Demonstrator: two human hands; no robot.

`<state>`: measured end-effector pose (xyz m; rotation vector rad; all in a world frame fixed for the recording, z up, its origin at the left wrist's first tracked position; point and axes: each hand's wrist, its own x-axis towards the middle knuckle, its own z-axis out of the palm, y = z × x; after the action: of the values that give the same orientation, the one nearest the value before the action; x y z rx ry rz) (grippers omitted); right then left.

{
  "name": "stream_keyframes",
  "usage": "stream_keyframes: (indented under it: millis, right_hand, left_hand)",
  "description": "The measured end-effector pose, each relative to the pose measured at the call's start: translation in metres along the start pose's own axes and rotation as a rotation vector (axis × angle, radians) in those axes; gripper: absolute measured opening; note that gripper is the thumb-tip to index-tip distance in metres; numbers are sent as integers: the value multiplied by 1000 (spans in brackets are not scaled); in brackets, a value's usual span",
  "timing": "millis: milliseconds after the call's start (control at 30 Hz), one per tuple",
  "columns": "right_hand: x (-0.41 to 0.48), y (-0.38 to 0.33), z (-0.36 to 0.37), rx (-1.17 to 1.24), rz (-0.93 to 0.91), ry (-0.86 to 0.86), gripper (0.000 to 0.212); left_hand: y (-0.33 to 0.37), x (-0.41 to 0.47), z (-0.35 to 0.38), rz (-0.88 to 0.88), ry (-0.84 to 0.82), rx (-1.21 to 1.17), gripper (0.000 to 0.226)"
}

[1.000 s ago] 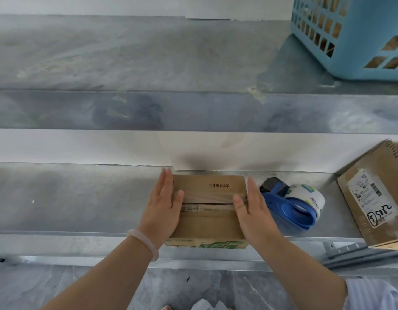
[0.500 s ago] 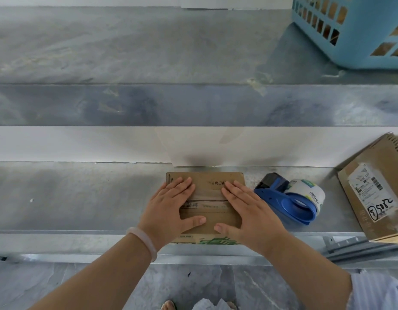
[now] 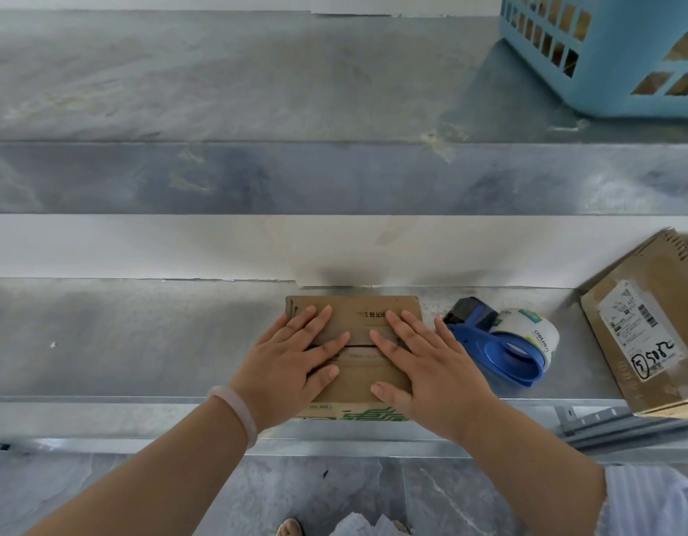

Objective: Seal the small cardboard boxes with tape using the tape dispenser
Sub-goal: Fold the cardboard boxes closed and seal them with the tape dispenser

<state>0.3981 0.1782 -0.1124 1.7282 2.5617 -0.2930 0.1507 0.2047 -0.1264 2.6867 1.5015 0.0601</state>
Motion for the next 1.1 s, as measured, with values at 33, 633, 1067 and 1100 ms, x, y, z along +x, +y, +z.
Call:
stream_keyframes:
  millis: [33, 633, 1067, 1100]
  right_hand:
    - [0, 1, 1, -8, 7, -10, 89]
    - [0, -7, 13, 546, 270, 59, 73]
    - [-24, -9, 0, 246, -100, 186, 56]
    - [-24, -5, 3, 260, -165, 134, 58]
  left_hand:
    - [-1, -1, 0, 12, -12, 18, 57]
    - [13, 1, 1, -430, -12, -546, 73]
    - [48, -8, -4, -681, 347, -917, 58]
    - [40, -8, -6, -602, 340, -817, 61]
